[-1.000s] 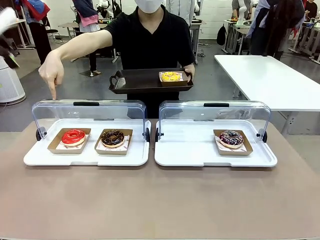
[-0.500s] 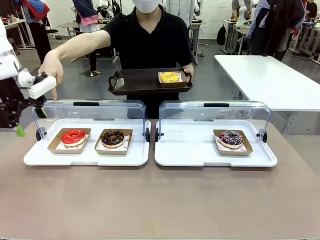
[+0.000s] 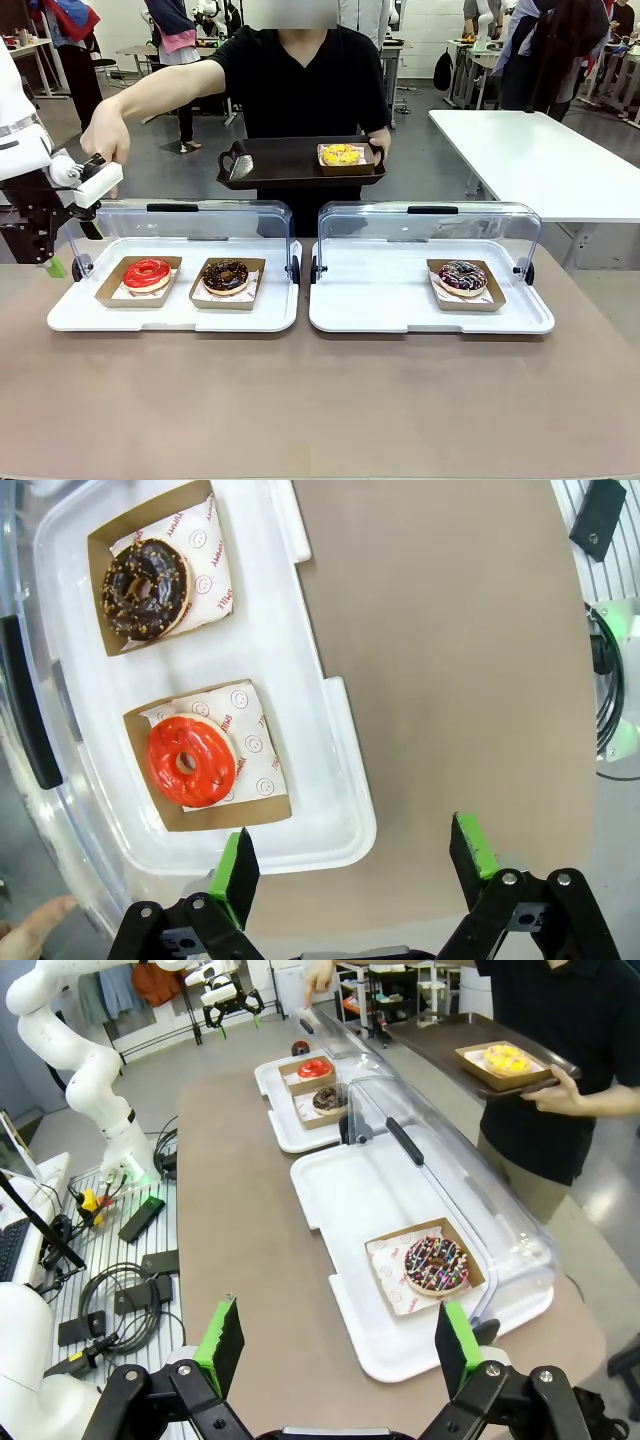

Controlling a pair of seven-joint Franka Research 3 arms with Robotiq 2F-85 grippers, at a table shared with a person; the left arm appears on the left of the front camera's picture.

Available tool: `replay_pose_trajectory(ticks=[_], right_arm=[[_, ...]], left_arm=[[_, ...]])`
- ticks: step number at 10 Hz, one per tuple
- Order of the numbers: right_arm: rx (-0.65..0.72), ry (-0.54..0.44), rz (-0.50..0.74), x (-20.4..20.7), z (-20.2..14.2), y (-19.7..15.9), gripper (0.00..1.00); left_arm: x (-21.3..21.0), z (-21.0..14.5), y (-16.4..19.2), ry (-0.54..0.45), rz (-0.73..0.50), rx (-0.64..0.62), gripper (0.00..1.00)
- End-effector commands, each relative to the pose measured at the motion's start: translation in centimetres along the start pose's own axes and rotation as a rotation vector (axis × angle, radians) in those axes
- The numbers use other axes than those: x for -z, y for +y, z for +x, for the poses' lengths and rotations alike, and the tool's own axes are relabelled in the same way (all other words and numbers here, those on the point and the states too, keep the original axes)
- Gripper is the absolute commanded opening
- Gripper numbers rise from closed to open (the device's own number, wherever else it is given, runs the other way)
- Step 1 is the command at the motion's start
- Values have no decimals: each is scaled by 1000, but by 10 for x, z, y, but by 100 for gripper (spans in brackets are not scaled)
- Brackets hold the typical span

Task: Provide the desired donut to the person.
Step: Pick up and lift the Paper togo box containing the Donut pointed at by the person.

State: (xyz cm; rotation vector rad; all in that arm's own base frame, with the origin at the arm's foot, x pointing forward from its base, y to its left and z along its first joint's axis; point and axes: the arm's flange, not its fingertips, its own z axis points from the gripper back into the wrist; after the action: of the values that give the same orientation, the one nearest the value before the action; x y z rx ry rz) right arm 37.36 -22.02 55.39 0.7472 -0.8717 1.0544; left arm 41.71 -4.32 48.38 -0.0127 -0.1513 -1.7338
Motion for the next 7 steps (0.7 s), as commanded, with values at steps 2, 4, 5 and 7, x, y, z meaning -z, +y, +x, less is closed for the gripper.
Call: replay_pose_trajectory(ticks=[2,4,5,7], right_arm=[[-4,-9,-5,2,-1,-1,100],[-4,-9,-5,2,-1,-1,100],[-4,-9,-5,2,-1,-1,100],[-4,-9,-5,2,-1,-1,100]], left_arm=[[-1,1,-1,1,-13,5,100],[0,1,0,-1,-4,3,100],[24,-4,-3,14,-34,31,100],[52,-10,-9,53,-18,47,100]])
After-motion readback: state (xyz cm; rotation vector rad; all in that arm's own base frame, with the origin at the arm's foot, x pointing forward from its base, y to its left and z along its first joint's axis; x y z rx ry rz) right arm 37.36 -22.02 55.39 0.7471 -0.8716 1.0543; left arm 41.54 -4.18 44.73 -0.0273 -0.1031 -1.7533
